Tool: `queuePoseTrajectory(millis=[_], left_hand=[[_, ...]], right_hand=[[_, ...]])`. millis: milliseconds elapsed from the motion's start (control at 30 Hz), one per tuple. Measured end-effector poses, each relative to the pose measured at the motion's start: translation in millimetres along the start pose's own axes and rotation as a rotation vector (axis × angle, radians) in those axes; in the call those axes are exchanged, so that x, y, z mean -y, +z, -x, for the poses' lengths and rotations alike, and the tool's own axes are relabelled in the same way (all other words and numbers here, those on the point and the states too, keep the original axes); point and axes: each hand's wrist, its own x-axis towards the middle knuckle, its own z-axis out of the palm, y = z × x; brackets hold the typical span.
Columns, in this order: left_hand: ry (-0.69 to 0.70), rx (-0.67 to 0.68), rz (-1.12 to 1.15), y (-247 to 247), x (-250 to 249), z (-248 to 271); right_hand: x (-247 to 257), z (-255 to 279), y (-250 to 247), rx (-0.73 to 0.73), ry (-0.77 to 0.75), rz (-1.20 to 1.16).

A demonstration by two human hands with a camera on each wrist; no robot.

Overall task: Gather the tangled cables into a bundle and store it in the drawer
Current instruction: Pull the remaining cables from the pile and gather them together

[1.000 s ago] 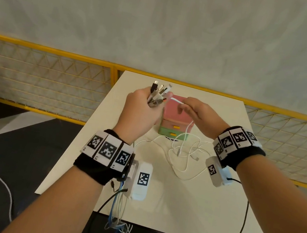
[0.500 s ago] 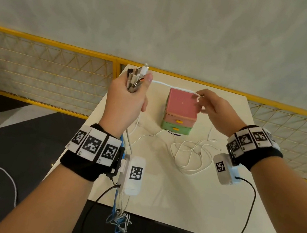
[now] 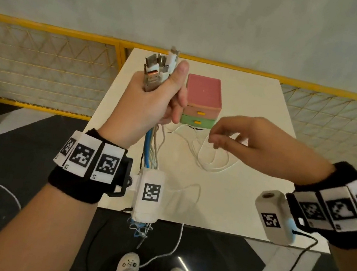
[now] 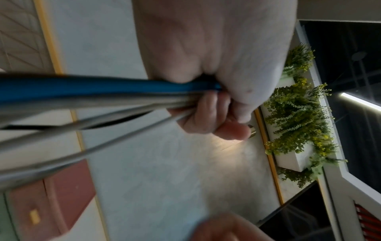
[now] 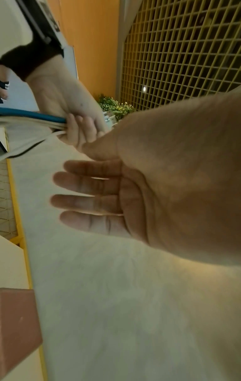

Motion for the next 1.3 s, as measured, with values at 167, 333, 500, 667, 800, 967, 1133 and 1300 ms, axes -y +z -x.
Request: queuePoseTrajectory(millis=[167, 333, 500, 667, 800, 967, 1133, 1300], left_hand=[[0.082, 0.326, -0.15, 15, -4, 7], [0.085, 0.404, -0.33, 26, -5, 11], [-0.011, 0.398, -0.276, 31, -3, 17], [-0.074, 0.454, -0.126, 36, -4, 24], [-0.024, 0.421, 0.185, 38, 5, 23], [-0.07, 0.474, 0.274, 38, 1, 23], [0.038, 0.463, 0.118, 43, 2, 16], [0.1, 0.586, -0.135, 40, 4, 5]], right_hand=[[9, -2, 26, -0.063, -0.072, -0.221], [23, -9, 62, -0.052, -0.124, -0.49], [22, -11, 73, -0.082, -0.083, -0.76], [28, -5, 84, -0.136, -0.032, -1.019], [27, 0, 87, -0.158, 0.018, -1.035], [19, 10, 75, -0.111, -0.034, -0.992], [16, 11, 69, -0.088, -0.029, -1.019], [11, 11, 71, -0.031, 0.01, -1.081]])
